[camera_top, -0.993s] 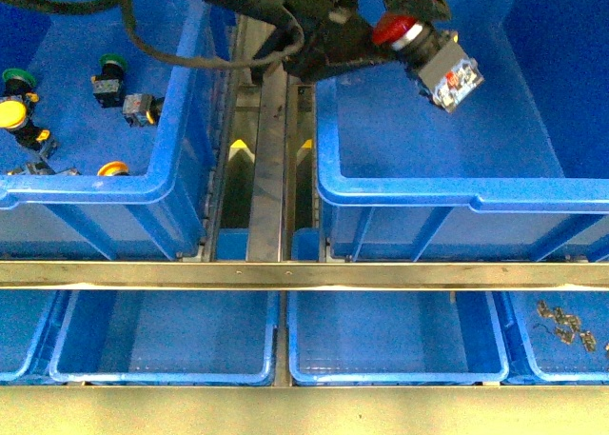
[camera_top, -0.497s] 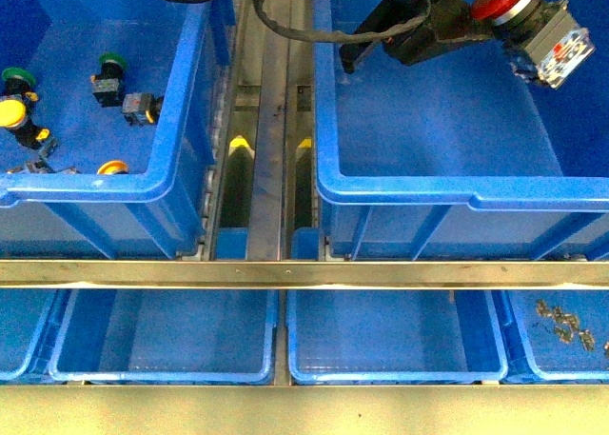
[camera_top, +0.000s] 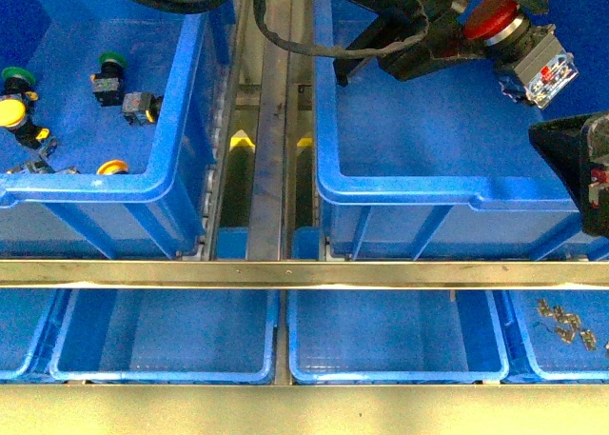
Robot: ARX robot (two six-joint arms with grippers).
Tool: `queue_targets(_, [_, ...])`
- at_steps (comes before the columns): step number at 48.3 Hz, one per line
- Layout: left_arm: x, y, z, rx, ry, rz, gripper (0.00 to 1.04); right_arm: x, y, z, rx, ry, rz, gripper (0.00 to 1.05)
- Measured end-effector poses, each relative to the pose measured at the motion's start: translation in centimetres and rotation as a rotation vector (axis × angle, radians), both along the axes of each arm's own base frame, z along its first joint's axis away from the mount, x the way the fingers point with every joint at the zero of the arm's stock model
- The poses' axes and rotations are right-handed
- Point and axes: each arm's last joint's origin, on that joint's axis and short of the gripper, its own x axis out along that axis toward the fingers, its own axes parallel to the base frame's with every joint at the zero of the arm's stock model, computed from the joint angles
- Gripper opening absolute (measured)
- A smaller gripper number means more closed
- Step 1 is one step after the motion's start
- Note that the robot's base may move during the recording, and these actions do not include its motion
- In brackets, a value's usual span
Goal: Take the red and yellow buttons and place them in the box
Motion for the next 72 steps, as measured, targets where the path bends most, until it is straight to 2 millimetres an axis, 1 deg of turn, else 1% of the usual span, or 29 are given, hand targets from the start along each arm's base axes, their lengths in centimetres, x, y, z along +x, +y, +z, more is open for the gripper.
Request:
queue_targets(8, [-0.1,-0.2,0.0,0.0,0.0,-0.005,0.34,1.9,0.1,0.5,-0.053,-0.048,0.026,0.99])
queue_targets(17, [-0.1,-0.2,0.0,-0.001,0.001,-0.006,0.34,3.6,1.7,0.9,-0.11,-0.091,0.12,0.99])
queue_targets(26, [-0.2,-0.2,0.0,-0.002,0.001,-0.007,0.34,4.5,2.6,0.3,-0.148,-0.104,0.158,0.99])
queue_targets(37, [0.1,0.1,0.0,0.006,-0.001,0.021,0.34,5.6,2.9,-0.5,-0.161,-0.097,0.169,0.98])
queue_targets(43, [0.2,0.3,-0.1,0.001,0.007,0.017,0.34,5.9,2.6,-0.7,-0.171,-0.093,0.153,0.84])
queue_targets(46, [0.1,0.2,-0.1,0.005,0.002,0.024,0.34,6.0,2.5,-0.8,-0.172,-0.087,0.158,0.74])
queue_targets(50, [0.1,0.2,-0.1,0.002,0.005,0.017,0.34,6.0,2.4,-0.9,-0.176,-0.084,0.155,0.63])
queue_targets(58, [0.1,0.2,0.0,-0.002,-0.002,0.015,0.34,6.0,2.4,-0.9,-0.15,-0.079,0.155,0.44])
queue_targets(61, [0.1,0.2,0.0,-0.001,-0.002,0.017,0.34,6.0,2.4,-0.8,-0.15,-0.08,0.155,0.41])
queue_targets(70, [0.1,0.4,0.0,0.005,-0.009,0.019,0.34,5.9,2.3,-0.9,-0.15,-0.081,0.154,0.4])
queue_targets(71, [0.0,0.4,0.0,0.006,-0.011,0.022,0.34,5.9,2.3,-0.9,-0.146,-0.079,0.155,0.4])
queue_targets(72, [0.0,0.4,0.0,0.009,-0.014,0.023,0.38,5.8,2.3,-0.9,-0.142,-0.078,0.158,0.4])
